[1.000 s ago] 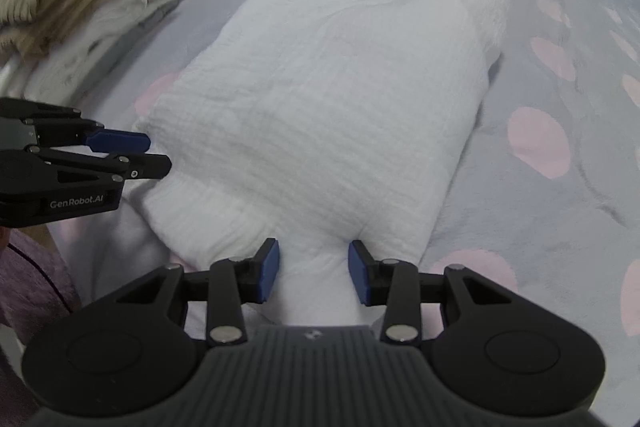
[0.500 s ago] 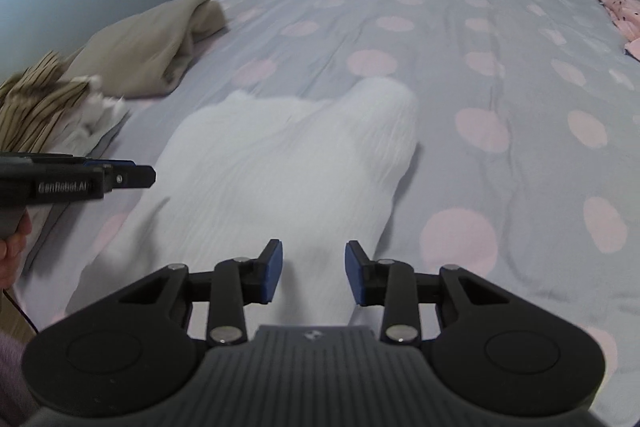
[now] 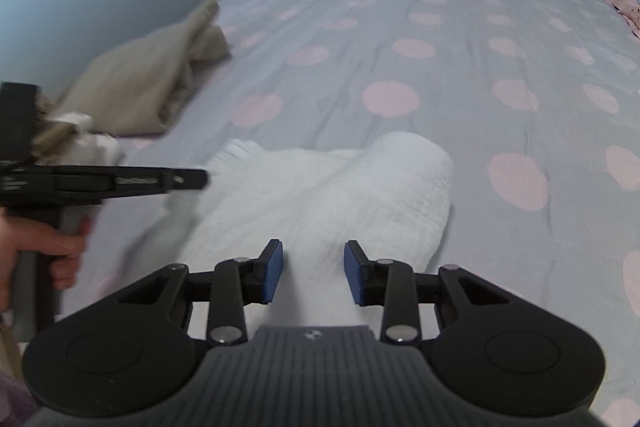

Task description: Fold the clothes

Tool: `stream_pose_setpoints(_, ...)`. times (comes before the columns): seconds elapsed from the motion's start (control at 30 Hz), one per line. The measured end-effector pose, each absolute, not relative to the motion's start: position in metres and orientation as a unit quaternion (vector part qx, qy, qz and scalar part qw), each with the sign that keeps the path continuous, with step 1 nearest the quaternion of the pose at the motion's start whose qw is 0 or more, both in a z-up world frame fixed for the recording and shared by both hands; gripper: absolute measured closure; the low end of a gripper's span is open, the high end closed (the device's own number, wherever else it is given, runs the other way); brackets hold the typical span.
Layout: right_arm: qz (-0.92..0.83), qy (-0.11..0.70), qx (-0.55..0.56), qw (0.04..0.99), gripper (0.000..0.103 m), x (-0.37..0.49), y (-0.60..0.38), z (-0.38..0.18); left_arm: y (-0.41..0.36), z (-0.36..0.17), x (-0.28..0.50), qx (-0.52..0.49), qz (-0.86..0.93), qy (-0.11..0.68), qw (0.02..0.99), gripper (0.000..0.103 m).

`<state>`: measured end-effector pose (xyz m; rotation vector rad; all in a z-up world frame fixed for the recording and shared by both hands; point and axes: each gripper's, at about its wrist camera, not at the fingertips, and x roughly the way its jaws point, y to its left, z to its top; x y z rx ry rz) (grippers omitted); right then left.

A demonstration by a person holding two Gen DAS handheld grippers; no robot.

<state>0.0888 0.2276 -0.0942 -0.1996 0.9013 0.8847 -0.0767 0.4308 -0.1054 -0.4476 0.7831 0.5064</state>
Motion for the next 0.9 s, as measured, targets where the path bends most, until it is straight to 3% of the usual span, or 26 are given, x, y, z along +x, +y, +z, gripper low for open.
stream_pose_setpoints(0.37, 0.36, 0.46, -0.069, 0.809, 0.068, 0.135, 0.238, -0.141, 0.438, -0.121, -0.075, -0.198, 0.282, 0.393, 0.852, 0.099)
stream_pose_setpoints(0.77, 0.395, 0.412, -0.07, 0.818, 0.068, 0.12, 0.241, -0.099, 0.404, -0.081, -0.074, -0.153, 0.256, 0.352, 0.887, 0.098)
stream_pose_setpoints(0.83, 0.413, 0.417, -0.073, 0.807, 0.072, 0.116, 0.246, -0.1, 0.394, -0.078, -0.068, -0.155, 0.217, 0.358, 0.895, 0.098)
stream_pose_setpoints(0.9, 0.425, 0.42, -0.083, 0.797, 0.086, 0.111, 0.251, -0.105, 0.385, -0.082, -0.058, -0.155, 0.176, 0.375, 0.897, 0.098)
